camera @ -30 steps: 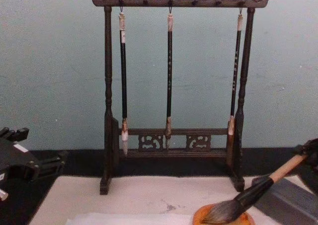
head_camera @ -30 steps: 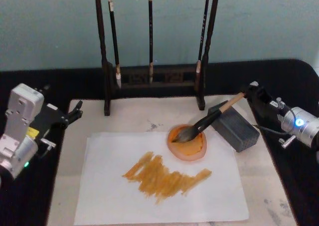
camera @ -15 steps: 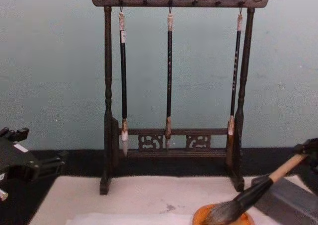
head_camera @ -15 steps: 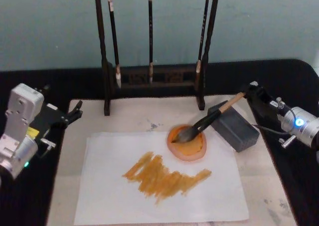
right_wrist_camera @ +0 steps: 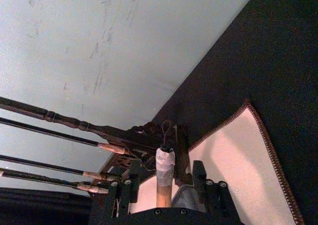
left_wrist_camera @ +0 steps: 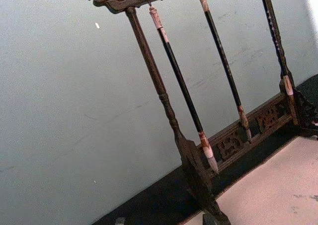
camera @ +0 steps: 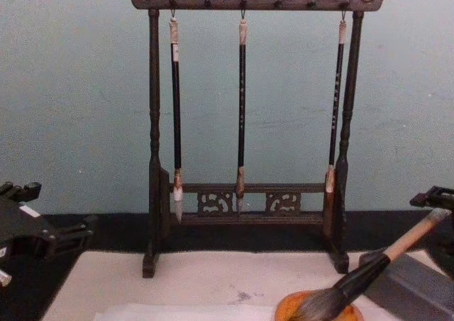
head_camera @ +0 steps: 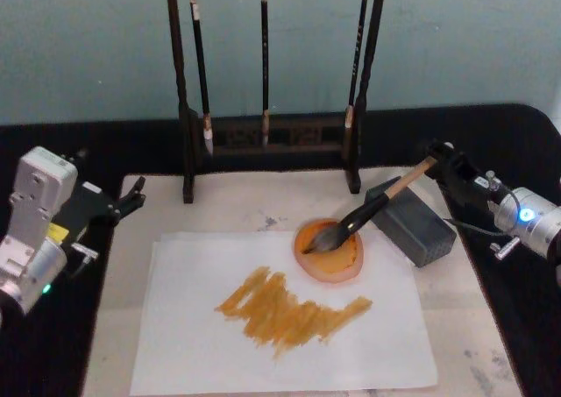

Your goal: Pick up the brush from the inkstone, write on the paper, then place the brush back to its original position.

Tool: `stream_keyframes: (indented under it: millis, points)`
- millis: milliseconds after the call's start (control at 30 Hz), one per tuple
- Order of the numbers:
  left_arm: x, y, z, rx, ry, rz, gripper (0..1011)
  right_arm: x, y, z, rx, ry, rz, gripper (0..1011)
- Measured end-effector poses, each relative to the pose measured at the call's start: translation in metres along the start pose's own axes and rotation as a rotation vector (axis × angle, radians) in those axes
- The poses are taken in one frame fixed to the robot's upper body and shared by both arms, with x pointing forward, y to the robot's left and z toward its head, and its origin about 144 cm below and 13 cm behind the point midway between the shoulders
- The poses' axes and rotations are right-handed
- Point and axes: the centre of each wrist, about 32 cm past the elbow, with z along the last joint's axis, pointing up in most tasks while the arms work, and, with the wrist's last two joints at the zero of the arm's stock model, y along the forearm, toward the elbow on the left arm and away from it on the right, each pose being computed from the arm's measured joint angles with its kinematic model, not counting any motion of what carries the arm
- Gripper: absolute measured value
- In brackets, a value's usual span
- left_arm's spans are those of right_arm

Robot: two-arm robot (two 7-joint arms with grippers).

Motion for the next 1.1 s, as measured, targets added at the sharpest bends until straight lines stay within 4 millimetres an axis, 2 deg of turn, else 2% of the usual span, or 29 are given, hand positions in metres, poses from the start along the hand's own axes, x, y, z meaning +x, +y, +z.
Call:
stream_keyframes:
  millis: [100,200,233,400,833,1100]
  points:
    - [0.0,0.0,0.0,0.0,0.0,0.0,1010,0.0,0.0,0.0,0.0,0.0,0.0,763]
    - [0.0,0.0,0.0,0.0,0.0,0.0,1010,0.0,0.0,0.0,0.0,0.0,0.0,828]
    - [0.0,0.0,0.0,0.0,0.0,0.0,1010,0.0,0.0,0.0,0.0,-0.001,0.0,883]
    - [0.0,0.0,0.0,0.0,0.0,0.0,1010,0.0,0.0,0.0,0.0,-0.001,0.0,993]
    - [0.0,0.0,0.0,0.0,0.0,0.0,1010,0.0,0.0,0.0,0.0,-0.001,0.0,1000]
    - [0.0,0.0,0.0,0.0,0.0,0.0,1010,-0.001,-0.017,-0.005,0.034,0.013,-0.014,1000]
